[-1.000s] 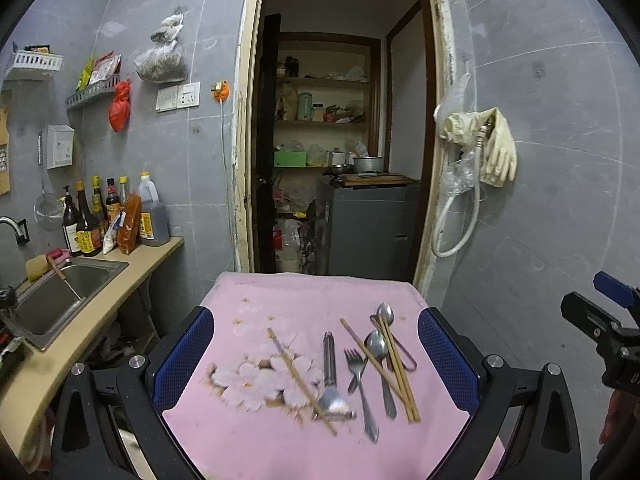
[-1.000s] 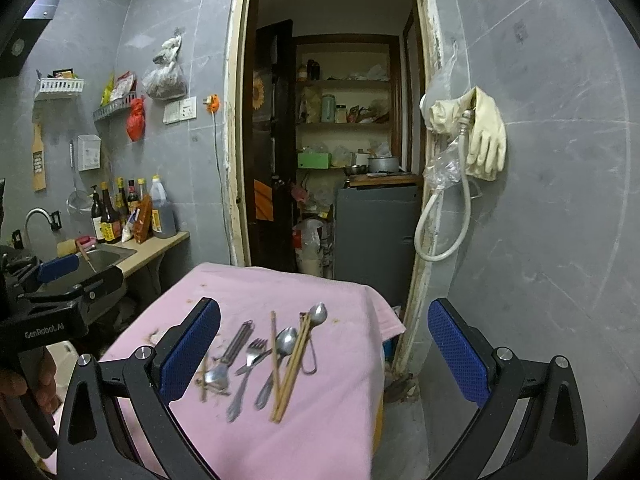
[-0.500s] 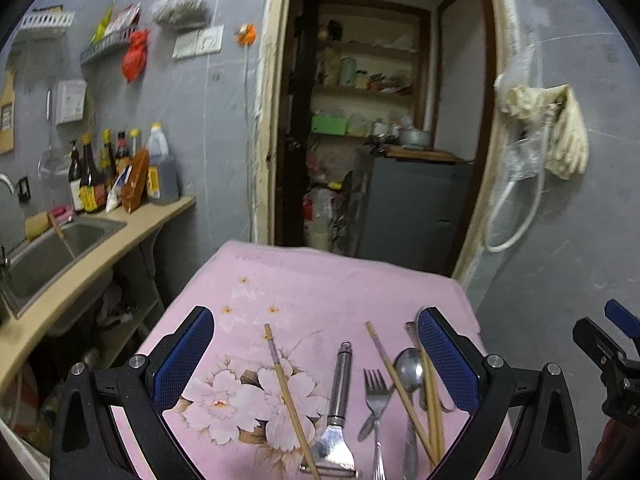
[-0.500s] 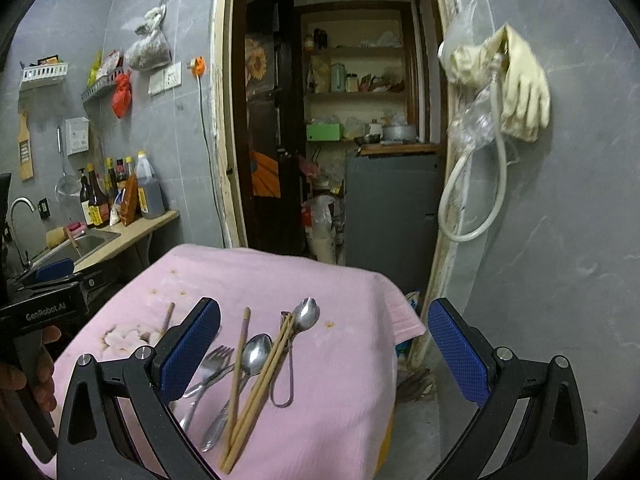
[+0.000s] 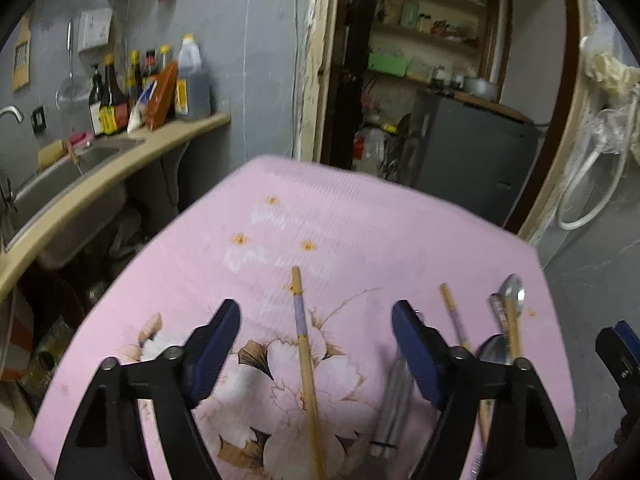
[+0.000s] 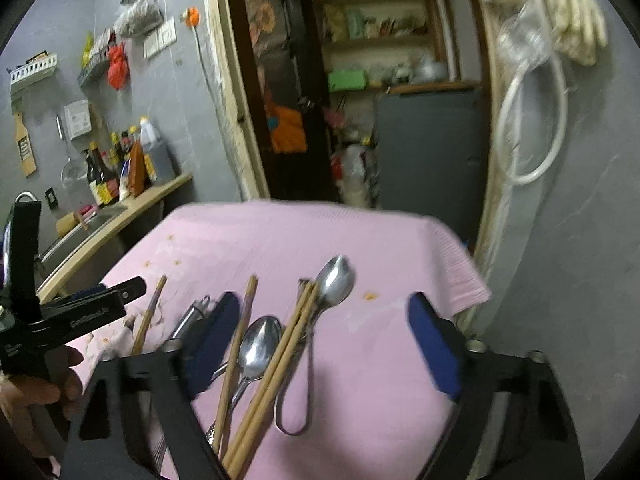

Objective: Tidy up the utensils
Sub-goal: 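Move the right tool toward the utensils and open its fingers, then grasp a wooden chopstick with the right tool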

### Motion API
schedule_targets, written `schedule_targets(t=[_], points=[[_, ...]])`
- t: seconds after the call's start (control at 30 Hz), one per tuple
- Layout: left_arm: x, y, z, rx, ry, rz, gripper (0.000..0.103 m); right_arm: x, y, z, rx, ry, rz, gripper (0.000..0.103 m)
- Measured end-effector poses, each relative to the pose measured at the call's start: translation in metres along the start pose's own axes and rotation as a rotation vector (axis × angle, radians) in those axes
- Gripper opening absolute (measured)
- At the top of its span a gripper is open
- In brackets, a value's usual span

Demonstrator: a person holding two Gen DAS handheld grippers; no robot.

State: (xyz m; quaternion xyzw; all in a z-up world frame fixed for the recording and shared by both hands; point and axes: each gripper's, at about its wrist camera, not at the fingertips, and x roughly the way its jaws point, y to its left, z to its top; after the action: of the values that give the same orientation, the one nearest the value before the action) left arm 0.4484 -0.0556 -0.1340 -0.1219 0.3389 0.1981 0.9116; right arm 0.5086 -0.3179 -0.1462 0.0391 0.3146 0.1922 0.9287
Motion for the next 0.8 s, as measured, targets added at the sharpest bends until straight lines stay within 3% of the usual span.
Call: schedule_targets(t=[0.17, 0.37, 0.5, 0.7, 0.8], points=[[0.03, 0.007, -0.001, -0.04, 0.081, -0.011, 0.048, 0.034, 0.002, -0.007, 0.004, 0.088, 0.031, 0.041], [0.055, 0.012, -0.001, -0.028, 0.166, 0.008, 0.026, 0.063, 0.007, -0.014, 0.018, 0.168, 0.051, 0.032], [0.058, 0.011, 0.0, -0.018, 0.172, 0.022, 0.022, 0.077, 0.008, -0.017, 0.037, 0.212, 0.066, 0.029], [0.061, 0.0, 0.003, 0.057, 0.19, 0.066, 0.022, 0.091, 0.007, -0.018, 0.096, 0.258, 0.109, 0.016], [0.062, 0.001, 0.004, 0.05, 0.195, 0.041, 0.009, 0.093, 0.008, -0.019, 0.108, 0.264, 0.118, 0.015]])
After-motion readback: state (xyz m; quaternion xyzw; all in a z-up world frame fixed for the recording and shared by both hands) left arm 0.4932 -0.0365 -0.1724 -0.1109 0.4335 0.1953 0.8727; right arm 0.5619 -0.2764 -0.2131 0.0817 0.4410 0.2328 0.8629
